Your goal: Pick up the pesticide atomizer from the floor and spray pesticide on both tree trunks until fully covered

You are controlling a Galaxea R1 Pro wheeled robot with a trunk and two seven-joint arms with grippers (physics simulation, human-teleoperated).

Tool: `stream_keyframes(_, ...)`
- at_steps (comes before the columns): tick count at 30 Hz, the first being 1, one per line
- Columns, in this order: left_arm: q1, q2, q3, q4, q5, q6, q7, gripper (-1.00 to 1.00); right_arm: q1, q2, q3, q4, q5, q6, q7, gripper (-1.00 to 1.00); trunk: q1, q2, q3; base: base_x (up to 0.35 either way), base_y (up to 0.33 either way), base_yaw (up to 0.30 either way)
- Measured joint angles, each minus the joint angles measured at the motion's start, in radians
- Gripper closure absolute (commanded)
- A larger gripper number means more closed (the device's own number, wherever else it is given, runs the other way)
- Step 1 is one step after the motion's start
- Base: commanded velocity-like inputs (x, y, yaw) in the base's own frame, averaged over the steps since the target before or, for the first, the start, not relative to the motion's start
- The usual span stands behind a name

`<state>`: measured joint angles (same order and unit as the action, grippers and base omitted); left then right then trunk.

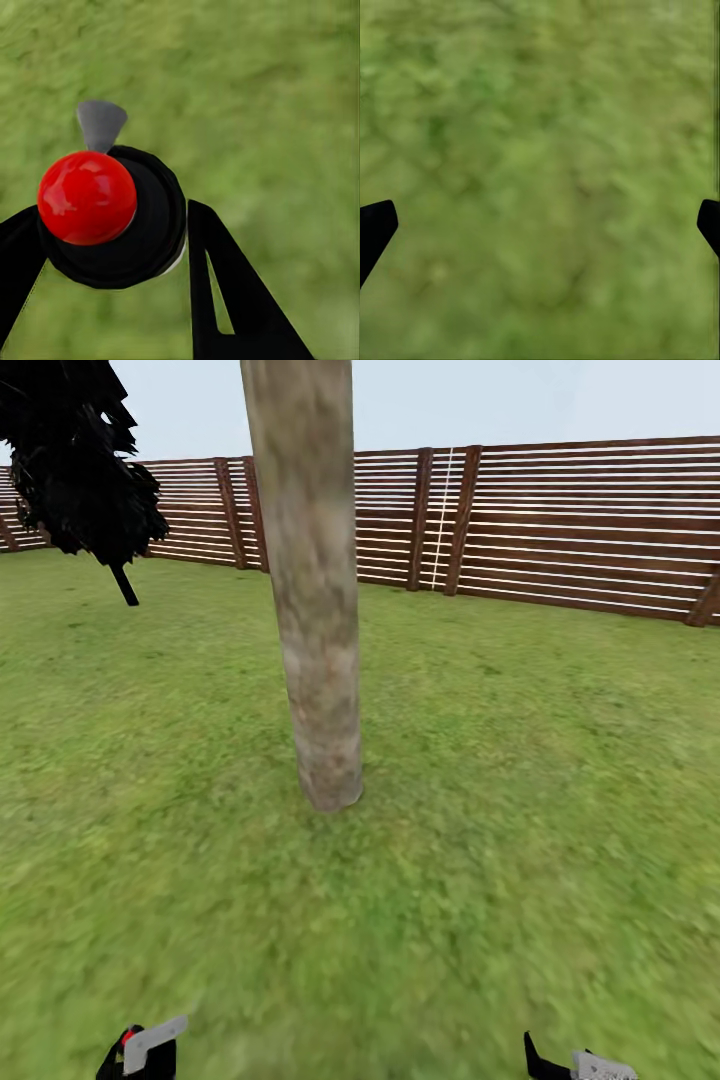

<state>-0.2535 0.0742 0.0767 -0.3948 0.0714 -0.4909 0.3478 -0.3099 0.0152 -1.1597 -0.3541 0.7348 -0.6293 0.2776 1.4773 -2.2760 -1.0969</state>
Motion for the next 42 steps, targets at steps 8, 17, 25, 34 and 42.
stream_keyframes(8,-0.091,0.025,-0.001,0.002,-0.463,0.021,-0.02,1.0,-0.002,-0.004,0.039,-0.131,-0.001,0.003,0.002,-1.0,0.0,0.0,0.0,0.0,0.0,0.0)
stream_keyframes(17,-0.227,0.068,-0.002,-0.002,-0.577,0.161,-0.416,1.0,-0.006,-0.017,0.512,-0.335,0.0,0.043,0.005,-1.0,0.0,0.0,0.0,0.0,0.0,0.0)
stream_keyframes(25,-0.394,0.075,0.001,-0.003,-0.725,0.348,-0.874,1.0,-0.127,-0.03,0.863,-0.363,0.014,0.246,0.076,-1.0,0.0,0.0,0.0,0.0,0.0,0.0)
stream_keyframes(34,-0.544,0.062,-0.012,-0.032,-0.829,0.462,-1.261,1.0,-0.287,-0.018,0.919,-0.366,0.011,0.365,0.43,-1.0,0.0,0.0,0.0,0.0,0.0,0.0)
stream_keyframes(42,-0.553,0.057,-0.015,-0.101,-0.934,0.516,-1.417,1.0,-0.328,-0.014,0.922,-0.381,0.005,0.4,0.597,1.0,0.0,0.0,0.0,0.0,0.0,0.0)
